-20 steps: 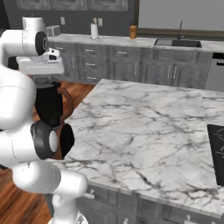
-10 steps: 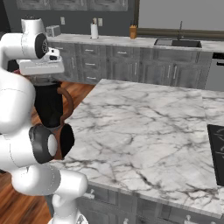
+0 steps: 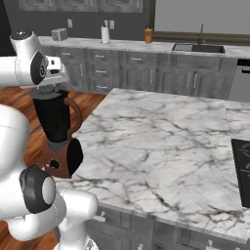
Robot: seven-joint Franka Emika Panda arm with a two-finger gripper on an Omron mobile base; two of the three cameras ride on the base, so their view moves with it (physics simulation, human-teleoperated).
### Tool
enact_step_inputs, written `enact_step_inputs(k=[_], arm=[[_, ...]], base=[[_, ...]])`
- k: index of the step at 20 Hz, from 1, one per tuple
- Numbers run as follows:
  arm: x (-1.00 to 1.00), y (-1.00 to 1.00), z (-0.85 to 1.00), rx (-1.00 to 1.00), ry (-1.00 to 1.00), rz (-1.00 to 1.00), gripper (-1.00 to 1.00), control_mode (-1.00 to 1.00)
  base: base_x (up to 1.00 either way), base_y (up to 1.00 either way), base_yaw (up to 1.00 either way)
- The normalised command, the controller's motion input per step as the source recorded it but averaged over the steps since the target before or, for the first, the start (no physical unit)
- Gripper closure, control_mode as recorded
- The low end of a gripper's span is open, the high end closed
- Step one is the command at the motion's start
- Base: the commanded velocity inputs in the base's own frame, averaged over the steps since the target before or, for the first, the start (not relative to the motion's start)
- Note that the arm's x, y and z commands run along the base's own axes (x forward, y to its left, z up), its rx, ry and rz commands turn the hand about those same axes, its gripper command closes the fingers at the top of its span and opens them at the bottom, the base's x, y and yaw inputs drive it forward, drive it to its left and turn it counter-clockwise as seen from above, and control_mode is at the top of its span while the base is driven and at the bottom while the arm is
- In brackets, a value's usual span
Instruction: Grab the lime and garlic from the fridge, place them in the blender, close the lid, and turn on the blender to create a marinade.
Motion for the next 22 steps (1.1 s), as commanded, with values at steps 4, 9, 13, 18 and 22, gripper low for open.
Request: enact_step_inputs(k=[4,9,13,18,22], arm=[[0.1,0.0,-0.93,0.0,0.09,0.0,1.0,-1.0],[0.21,-0.02,-0.8,0.0,0.11,0.02,1.0,-1.0],[0.22,-0.01,-0.56,0.0,-0.01,0.01,1.0,-1.0],[0.1,-0.01,-0.43,0.0,-0.12,0.0,1.0,-1.0],[-0.01,0.0,-0.82,-0.03,-0.18,0.0,1.0,-1.0]], base=[[0.0,0.0,0.0],[0.0,0.0,0.0],[0.0,0.0,0.0],[0.0,0.0,0.0],[0.0,0.0,0.0]])
